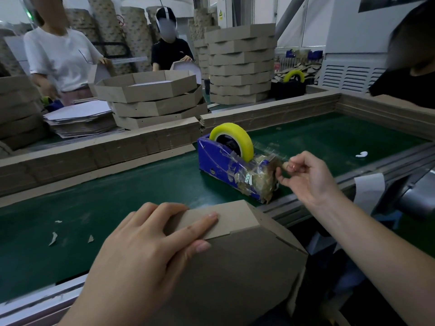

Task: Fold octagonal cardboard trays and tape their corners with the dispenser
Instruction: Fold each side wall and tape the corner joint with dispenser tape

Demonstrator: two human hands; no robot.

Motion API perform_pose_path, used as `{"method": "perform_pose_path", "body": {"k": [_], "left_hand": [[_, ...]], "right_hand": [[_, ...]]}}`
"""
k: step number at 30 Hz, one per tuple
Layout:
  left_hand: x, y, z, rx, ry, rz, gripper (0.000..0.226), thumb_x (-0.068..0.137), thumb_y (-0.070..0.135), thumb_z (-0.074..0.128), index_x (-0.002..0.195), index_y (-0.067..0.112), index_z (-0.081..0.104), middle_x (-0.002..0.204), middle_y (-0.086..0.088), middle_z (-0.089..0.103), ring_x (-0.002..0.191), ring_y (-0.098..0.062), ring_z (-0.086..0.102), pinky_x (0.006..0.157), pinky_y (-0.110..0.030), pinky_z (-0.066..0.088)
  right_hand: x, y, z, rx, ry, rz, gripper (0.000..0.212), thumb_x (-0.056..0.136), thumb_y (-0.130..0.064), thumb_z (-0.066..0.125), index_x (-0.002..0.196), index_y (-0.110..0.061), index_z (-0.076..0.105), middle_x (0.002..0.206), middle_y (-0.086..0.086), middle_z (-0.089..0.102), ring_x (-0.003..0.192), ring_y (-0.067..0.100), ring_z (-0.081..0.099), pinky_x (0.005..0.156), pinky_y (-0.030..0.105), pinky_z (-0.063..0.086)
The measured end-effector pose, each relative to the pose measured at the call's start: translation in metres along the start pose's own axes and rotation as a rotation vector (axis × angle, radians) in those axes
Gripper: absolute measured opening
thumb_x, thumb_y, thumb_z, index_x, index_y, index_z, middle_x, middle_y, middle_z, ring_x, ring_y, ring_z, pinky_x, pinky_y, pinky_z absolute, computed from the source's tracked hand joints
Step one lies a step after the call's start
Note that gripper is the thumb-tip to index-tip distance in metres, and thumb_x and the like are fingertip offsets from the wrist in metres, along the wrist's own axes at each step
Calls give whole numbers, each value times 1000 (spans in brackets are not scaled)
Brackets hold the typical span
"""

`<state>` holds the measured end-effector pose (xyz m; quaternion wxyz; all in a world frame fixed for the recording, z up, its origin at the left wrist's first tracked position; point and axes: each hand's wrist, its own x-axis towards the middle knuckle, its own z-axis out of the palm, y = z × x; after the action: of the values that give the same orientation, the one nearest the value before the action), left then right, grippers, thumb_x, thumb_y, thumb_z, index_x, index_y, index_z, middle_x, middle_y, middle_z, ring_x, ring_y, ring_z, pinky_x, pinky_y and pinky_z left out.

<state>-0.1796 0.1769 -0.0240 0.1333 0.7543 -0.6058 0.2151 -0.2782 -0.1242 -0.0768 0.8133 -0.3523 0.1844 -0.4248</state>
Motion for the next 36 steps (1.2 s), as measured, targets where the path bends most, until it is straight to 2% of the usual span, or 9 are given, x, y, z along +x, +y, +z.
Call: {"method": "perform_pose_path", "body": {"k": [6,10,12,14,17,24,26,29,36], "left_hand": [[3,1,0,-2,-7,6,43,94,45,36,121,35,67,101,-2,67,80,-28,64,56,-35,50],[3,1,0,-9,-16,11,42,94,46,37,121,36,67,104,-1,67,82,-28,64,59,-34,51],[3,2,0,-35,-13,10,41,93,46,38,120,35,68,108,1,67,83,-26,64,60,-35,52],[3,2,0,-81,2,1,40,92,46,41,118,33,70,111,3,66,84,-24,64,61,-39,53],[1,4,-1,-131,20,-10,37,91,47,44,106,29,73,111,6,66,85,-22,65,63,-41,54],[1,7,-5,-155,-21,7,32,92,43,44,99,27,71,114,9,66,91,-24,63,69,-41,53],[-1,7,-6,-179,-41,26,32,93,40,43,103,26,70,118,8,64,93,-23,62,71,-43,52],[-2,4,-6,-191,-55,50,33,94,37,41,107,23,69,122,7,63,94,-25,61,73,-44,52],[-4,3,-4,-174,-40,40,34,93,34,43,110,21,69,122,5,63,97,-25,61,73,-46,51]], "right_hand": [[-9,10,-15,-153,-73,-112,54,89,6,41,41,-18,46,49,-2,40,52,9,45,72,30,57],[-9,10,-31,-717,10,-250,35,89,-4,61,55,-7,54,62,3,51,64,12,53,72,27,49],[-8,7,-34,-1041,46,-371,28,86,-15,70,62,-8,60,68,-1,53,62,1,52,67,19,42],[-8,1,-32,-1235,87,-451,27,84,-20,73,60,-14,62,68,-4,49,58,1,49,58,12,36],[-14,-7,-33,-1372,143,-431,25,83,-20,75,61,-17,64,67,-2,47,61,8,45,58,18,32],[-83,-25,10,-1139,-56,-644,6,83,-19,74,77,-19,76,64,-4,56,62,11,50,58,13,37],[-115,-22,33,-927,-202,-590,5,82,-26,73,80,-24,78,65,-6,65,60,9,56,57,14,42],[-163,0,58,-566,-337,-371,23,75,-38,68,83,-19,78,48,-14,58,43,0,47,45,5,32],[-193,69,73,-308,-37,-9,26,62,-38,83,66,-13,76,34,1,34,31,6,27,36,13,22]]}}
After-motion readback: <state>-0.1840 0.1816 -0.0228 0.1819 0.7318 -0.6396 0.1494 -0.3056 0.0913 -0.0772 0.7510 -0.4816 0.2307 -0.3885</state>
